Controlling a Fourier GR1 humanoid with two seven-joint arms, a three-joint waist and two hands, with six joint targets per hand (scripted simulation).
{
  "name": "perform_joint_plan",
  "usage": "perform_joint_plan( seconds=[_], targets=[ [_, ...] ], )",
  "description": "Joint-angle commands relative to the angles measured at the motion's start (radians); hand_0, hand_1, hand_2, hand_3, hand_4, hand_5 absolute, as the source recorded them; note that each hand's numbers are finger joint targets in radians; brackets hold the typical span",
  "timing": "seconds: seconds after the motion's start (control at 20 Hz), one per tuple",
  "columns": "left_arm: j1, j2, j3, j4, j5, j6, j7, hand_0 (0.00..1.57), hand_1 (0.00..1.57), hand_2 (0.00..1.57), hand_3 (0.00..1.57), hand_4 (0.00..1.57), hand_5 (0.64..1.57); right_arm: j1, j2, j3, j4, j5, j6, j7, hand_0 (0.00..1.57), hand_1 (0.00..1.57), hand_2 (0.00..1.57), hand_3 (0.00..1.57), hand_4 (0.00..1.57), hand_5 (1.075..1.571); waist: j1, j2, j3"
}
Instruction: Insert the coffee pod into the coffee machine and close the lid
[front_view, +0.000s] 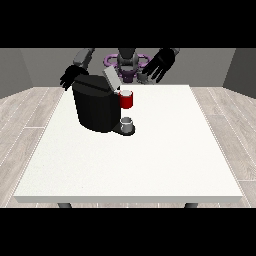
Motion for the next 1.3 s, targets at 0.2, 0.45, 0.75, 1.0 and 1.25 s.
perform_joint_plan(
  seconds=[0.2, 0.45, 0.75, 1.0, 1.25],
  targets=[
    [0.182, -0.177, 0.181, -0.020, 0.261, -0.018, -0.052, 0.00, 0.00, 0.00, 0.00, 0.00, 1.571, 0.120, -0.038, -0.048, 0.034, -0.022, 0.014, 0.007, 0.00, 0.00, 0.00, 0.00, 0.40, 1.571, 0.120, -0.188, -0.0003],
    [0.324, -0.237, 0.189, -0.047, 0.302, -0.003, -0.064, 0.00, 0.00, 0.00, 0.00, 0.00, 1.571, 0.161, -0.060, -0.019, -0.020, 0.009, 0.017, 0.040, 0.00, 0.00, 0.00, 0.00, 0.49, 1.571, 0.152, -0.295, -0.0001],
    [0.417, -0.198, 0.263, -0.060, 0.389, -0.021, -0.070, 0.00, 0.00, 0.00, 0.00, 0.00, 1.571, 0.151, -0.104, 0.027, -0.151, -0.029, 0.142, 0.077, 0.00, 0.00, 0.00, 0.00, 0.37, 1.571, 0.132, -0.316, -0.0001],
    [0.491, -0.238, 0.242, -0.086, 0.418, -0.069, -0.071, 0.00, 0.00, 0.00, 0.00, 0.00, 1.571, 0.055, -0.124, 0.061, -0.229, 0.004, 0.129, 0.158, 0.00, 0.00, 0.00, 0.00, 0.00, 1.571, 0.189, -0.344, -0.0001],
    [0.542, -0.290, 0.221, -0.163, 0.471, -0.102, -0.048, 0.00, 0.00, 0.00, 0.00, 0.03, 1.571, -0.006, -0.173, 0.012, -0.209, -0.053, 0.194, 0.182, 0.00, 0.00, 0.00, 0.00, 0.00, 1.571, 0.271, -0.312, 0.0005]
  ],
)
